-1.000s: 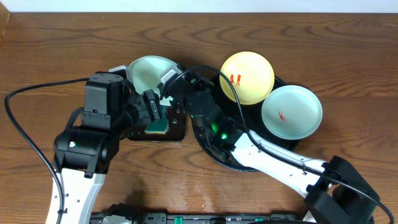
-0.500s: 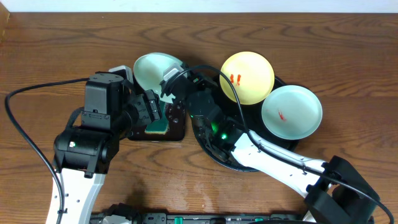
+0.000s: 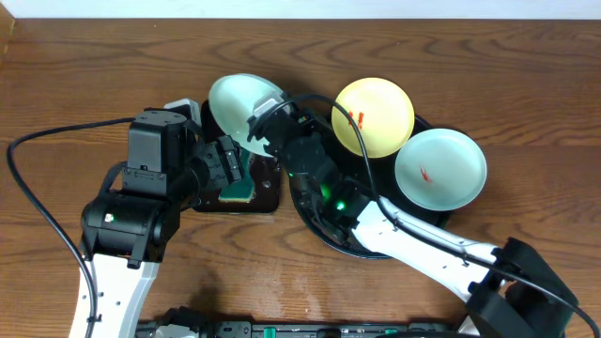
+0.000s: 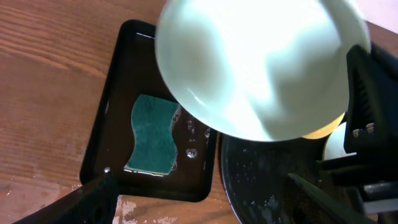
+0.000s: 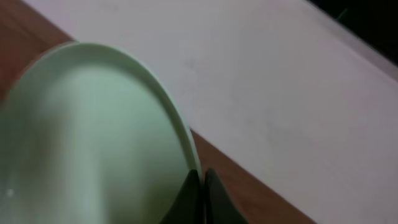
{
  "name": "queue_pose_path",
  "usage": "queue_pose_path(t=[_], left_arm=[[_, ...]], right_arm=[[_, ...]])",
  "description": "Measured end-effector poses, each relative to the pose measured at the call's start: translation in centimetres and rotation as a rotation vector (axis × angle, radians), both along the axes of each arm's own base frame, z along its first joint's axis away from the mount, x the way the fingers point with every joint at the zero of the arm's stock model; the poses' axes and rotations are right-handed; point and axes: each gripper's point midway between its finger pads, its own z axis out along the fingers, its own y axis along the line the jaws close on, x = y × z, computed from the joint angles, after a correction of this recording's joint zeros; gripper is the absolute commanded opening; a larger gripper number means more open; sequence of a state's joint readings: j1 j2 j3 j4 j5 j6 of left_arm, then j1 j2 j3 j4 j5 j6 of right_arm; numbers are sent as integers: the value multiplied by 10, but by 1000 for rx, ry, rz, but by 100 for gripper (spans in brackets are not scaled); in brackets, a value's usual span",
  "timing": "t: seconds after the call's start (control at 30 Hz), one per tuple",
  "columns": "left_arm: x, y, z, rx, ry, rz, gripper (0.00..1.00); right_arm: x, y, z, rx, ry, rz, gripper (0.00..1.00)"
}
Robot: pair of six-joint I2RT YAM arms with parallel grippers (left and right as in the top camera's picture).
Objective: Clean dirty plates on tray and stack at the side
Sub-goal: 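Lift the scrubbed pale green plate with the right gripper, then place the plate on the table right of the round tray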
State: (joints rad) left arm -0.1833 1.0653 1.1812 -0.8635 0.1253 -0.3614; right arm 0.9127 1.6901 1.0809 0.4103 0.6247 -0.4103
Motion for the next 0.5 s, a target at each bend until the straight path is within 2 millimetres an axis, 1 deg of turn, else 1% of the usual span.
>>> queue_pose_path(t=[0.03,0.1,0.2,0.27,0.33,0.4,0.43,0.47,0.5], left_arm=[[0,0,0,0,0,0,85],[0,0,0,0,0,0,85],[0,0,0,0,0,0,85],[0,0,0,0,0,0,85],[0,0,0,0,0,0,85],[0,0,0,0,0,0,85],[0,0,0,0,0,0,85],[0,0,0,0,0,0,85],[0,0,0,0,0,0,85]], right_arm=[[0,-2,-5,3,19,-14,1],[-2,-16,-21,33,98,-91,1],[-9,-53,-58,101,293,-229,1],[-12,-73,-68,194,401,-274,1],[-13,-88,-63,326,501,-280,1],[-14,-110,-50,436,570,-287,1],[-15,-123,-42,485,596,-298,1],[-17,-142,-34,532,618,-320,1],[-21,-160,-30,561,643,-349,1]])
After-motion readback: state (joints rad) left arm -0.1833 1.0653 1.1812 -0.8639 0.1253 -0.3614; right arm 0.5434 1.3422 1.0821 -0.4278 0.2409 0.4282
